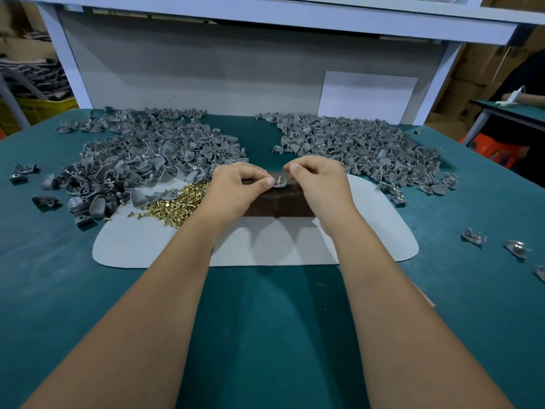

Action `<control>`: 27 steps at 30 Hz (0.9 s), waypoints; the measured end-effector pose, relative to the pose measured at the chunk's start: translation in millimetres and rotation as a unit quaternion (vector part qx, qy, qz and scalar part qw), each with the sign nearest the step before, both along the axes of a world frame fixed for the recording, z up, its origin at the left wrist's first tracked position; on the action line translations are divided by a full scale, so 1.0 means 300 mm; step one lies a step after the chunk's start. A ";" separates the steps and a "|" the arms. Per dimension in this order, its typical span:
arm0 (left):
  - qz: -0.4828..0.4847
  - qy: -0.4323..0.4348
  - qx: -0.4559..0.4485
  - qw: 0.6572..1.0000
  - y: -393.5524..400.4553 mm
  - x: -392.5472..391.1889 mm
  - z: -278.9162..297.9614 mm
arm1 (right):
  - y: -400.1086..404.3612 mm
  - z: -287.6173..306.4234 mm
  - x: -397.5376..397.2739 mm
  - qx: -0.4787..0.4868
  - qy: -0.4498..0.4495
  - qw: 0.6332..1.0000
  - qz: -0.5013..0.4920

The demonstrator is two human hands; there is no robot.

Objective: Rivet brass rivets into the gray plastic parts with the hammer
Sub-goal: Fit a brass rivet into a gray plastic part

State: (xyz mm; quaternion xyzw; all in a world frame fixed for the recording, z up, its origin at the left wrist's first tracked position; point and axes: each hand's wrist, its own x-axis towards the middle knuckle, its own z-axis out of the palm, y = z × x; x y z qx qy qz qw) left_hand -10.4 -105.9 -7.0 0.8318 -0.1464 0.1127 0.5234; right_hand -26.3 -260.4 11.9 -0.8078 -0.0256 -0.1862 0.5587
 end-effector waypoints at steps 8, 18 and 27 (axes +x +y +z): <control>0.012 -0.027 0.003 1.000 -0.010 -0.002 -0.002 | 0.013 0.004 -0.001 -0.086 0.013 0.996 0.000; 0.032 -0.031 0.000 0.999 -0.016 -0.002 -0.007 | 0.037 0.010 -0.004 -0.172 0.013 0.984 -0.031; 0.033 -0.043 0.014 0.998 -0.023 0.002 0.002 | 0.040 0.040 0.007 -0.291 0.006 0.956 -0.048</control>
